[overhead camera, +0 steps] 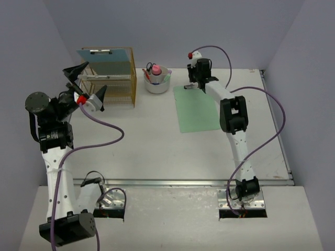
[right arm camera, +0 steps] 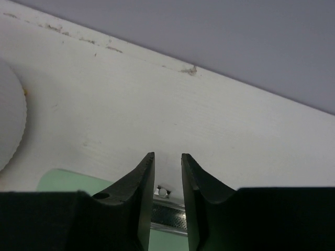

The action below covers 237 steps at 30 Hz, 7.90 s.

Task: Organize the desk

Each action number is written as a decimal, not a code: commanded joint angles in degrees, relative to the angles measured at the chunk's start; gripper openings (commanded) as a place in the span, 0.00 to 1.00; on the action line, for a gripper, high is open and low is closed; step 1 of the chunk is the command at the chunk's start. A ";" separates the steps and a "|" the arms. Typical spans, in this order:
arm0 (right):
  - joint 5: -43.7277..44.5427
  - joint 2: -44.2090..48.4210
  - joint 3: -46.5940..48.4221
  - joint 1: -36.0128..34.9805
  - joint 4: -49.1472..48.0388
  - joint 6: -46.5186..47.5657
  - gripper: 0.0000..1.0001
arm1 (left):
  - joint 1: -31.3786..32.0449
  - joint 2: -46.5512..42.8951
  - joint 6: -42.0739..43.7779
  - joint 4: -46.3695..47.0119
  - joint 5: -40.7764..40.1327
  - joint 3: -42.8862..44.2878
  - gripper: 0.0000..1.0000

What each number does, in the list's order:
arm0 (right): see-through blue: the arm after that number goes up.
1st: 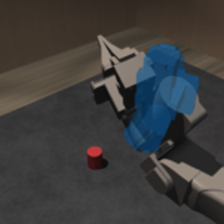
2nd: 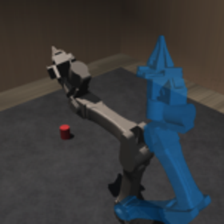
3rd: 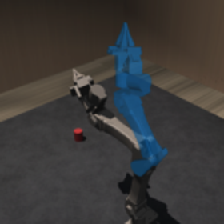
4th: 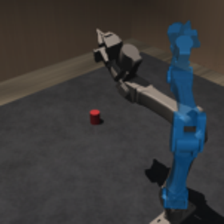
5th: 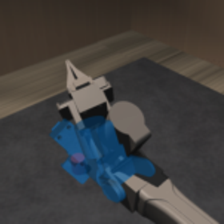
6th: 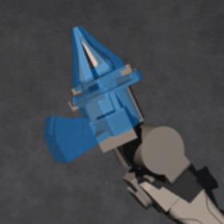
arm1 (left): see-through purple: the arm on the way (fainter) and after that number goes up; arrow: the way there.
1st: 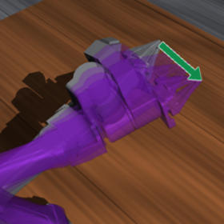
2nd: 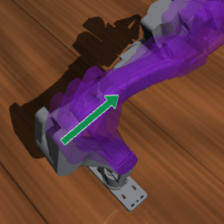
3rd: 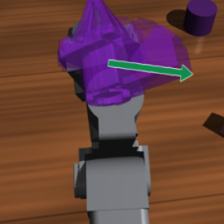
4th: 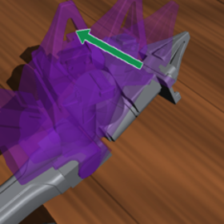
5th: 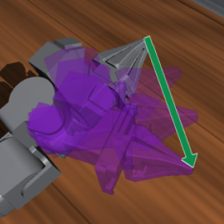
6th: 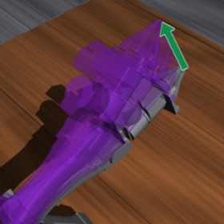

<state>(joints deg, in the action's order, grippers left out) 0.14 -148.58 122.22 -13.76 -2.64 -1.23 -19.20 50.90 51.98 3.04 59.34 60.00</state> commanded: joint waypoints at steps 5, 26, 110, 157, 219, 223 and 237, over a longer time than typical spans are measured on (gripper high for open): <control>-4.01 0.31 0.99 -0.39 16.21 -0.17 0.16 | -0.31 0.96 -3.30 -0.94 1.22 3.20 1.00; -27.47 38.99 -44.35 -1.94 30.48 -17.31 0.22 | 35.65 22.60 -15.03 -30.12 -20.81 21.20 0.89; -31.34 64.78 -48.24 34.85 27.34 -23.22 0.73 | 51.82 34.45 1.01 -26.68 -59.30 34.67 0.00; -30.40 61.81 -47.42 34.85 29.36 -23.76 0.73 | 7.08 15.28 44.41 28.50 -18.77 -3.02 0.00; -31.34 57.79 -46.32 34.85 30.88 -24.64 0.73 | 6.57 60.28 52.35 -21.69 -18.37 29.93 0.85; -31.60 57.62 -46.11 34.85 31.21 -24.43 0.73 | 7.42 63.62 49.80 -25.53 -19.26 34.30 0.85; -32.43 58.41 -45.93 34.85 32.16 -23.58 0.72 | 8.12 60.20 43.47 -17.40 -15.97 31.05 1.00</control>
<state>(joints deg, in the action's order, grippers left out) -30.96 -90.91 73.85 20.88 29.81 -25.52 -11.39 118.24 97.37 -18.40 38.76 96.19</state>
